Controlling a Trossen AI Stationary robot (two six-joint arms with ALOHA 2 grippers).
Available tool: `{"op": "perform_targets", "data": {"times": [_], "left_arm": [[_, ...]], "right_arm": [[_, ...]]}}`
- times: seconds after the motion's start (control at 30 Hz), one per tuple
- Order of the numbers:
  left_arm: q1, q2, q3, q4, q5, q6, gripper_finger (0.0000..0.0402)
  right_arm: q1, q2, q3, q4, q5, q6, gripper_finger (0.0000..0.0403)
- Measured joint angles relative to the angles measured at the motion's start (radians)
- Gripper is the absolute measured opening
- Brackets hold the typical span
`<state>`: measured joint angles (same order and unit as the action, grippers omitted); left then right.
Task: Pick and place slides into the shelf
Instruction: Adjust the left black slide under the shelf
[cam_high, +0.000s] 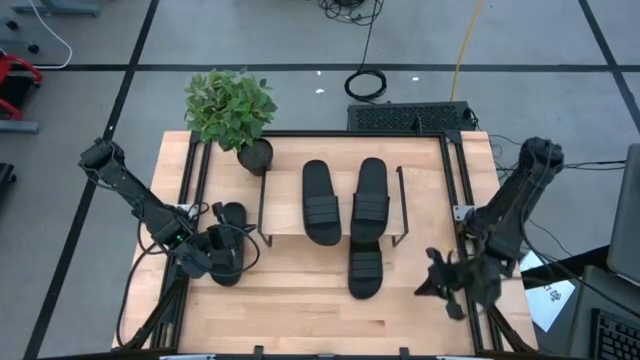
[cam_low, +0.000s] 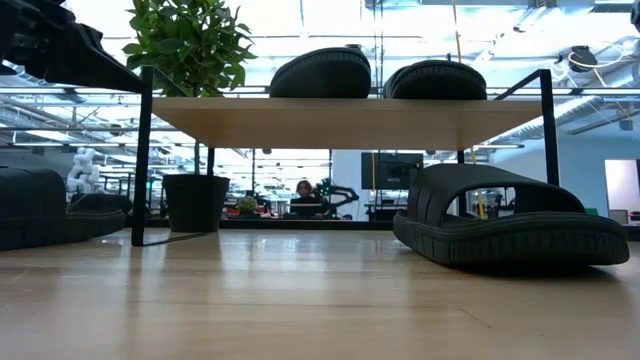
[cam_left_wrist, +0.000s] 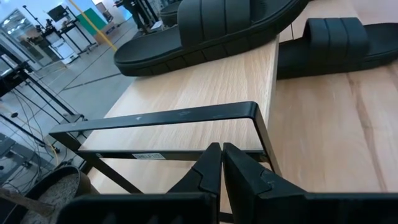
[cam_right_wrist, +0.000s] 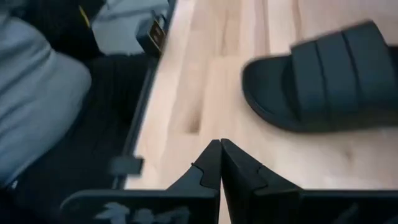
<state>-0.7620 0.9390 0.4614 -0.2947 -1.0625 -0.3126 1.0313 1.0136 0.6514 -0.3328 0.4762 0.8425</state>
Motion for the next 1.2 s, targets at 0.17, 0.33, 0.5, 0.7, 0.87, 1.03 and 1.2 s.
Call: {"op": "perform_targets", "data": {"times": [0.17,0.33,0.5,0.7,0.87,1.03,1.2], "left_arm": [[0.000,0.000,0.000,0.000,-0.001,0.003,0.0021],[0.000,0.000,0.000,0.002,-0.010,0.003,0.0021],[0.000,0.000,0.000,0.007,-0.012,0.003,0.0021],[0.000,0.000,0.000,0.007,-0.017,0.003,0.0021],[0.000,0.000,0.000,0.007,-0.021,0.003,0.0021],[0.000,0.000,0.000,0.007,-0.029,0.020,0.0021],[0.000,0.000,0.000,0.004,-0.039,0.023,0.0021]], "right_arm": [[0.127,0.139,0.000,0.121,0.245,0.041,0.0000],[0.143,0.300,0.000,0.206,0.260,0.123,0.0000],[0.112,0.448,-0.002,0.344,0.331,0.099,0.0000],[0.050,0.572,-0.001,0.581,0.305,0.006,0.0000],[-0.006,0.663,-0.001,0.682,0.257,-0.001,0.0000],[-0.049,0.738,-0.001,0.814,0.194,-0.043,0.0000],[-0.086,0.814,-0.001,0.990,0.177,-0.108,0.0000]]}}
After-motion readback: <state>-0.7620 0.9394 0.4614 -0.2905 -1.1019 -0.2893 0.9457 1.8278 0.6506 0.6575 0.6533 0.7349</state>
